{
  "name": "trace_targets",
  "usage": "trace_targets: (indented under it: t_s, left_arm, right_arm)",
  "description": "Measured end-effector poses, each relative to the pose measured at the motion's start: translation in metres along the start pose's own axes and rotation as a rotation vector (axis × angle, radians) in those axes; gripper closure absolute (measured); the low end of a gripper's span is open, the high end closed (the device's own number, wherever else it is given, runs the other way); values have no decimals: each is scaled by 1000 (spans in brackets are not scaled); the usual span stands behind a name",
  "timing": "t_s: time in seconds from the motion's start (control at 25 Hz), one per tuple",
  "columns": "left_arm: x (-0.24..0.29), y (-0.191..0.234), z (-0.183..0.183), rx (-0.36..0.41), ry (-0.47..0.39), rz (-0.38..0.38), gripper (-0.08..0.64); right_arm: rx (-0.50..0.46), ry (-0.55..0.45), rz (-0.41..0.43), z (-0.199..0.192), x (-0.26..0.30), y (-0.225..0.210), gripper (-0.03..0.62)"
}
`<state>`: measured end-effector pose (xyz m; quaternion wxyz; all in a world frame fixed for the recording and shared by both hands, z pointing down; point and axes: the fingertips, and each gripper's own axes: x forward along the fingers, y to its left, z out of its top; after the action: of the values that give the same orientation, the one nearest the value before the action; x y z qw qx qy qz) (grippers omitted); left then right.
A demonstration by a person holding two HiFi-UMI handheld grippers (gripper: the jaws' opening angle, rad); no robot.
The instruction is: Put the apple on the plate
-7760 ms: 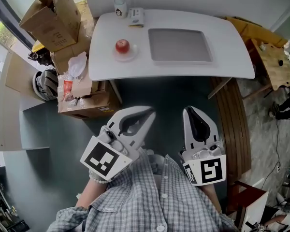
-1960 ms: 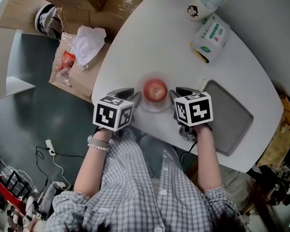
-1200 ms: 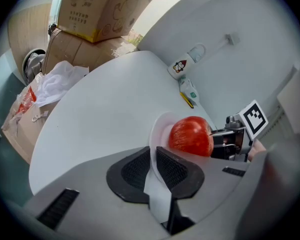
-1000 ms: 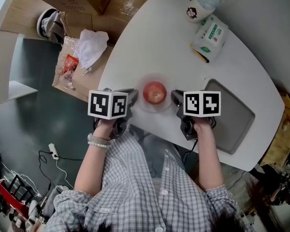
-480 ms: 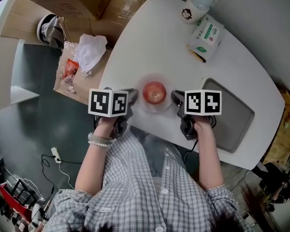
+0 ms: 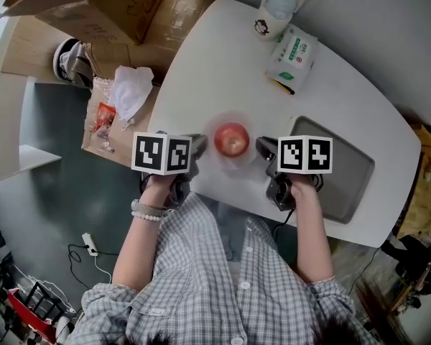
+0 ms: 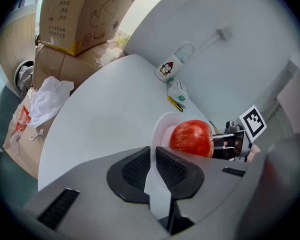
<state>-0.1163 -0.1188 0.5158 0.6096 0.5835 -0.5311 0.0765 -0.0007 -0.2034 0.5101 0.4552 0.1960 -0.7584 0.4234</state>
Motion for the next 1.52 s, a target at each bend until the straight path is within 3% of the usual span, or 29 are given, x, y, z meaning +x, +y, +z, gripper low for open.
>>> trace_targets:
  t_s: [0.72, 1.52]
  left_arm:
    - [20, -71, 8, 118, 61, -98, 520]
    - [84, -142, -6, 218, 188, -153, 520]
  right_arm:
    - [105, -114, -55, -9, -63, -42, 543]
    - [227, -185, -117, -34, -112, -122, 543]
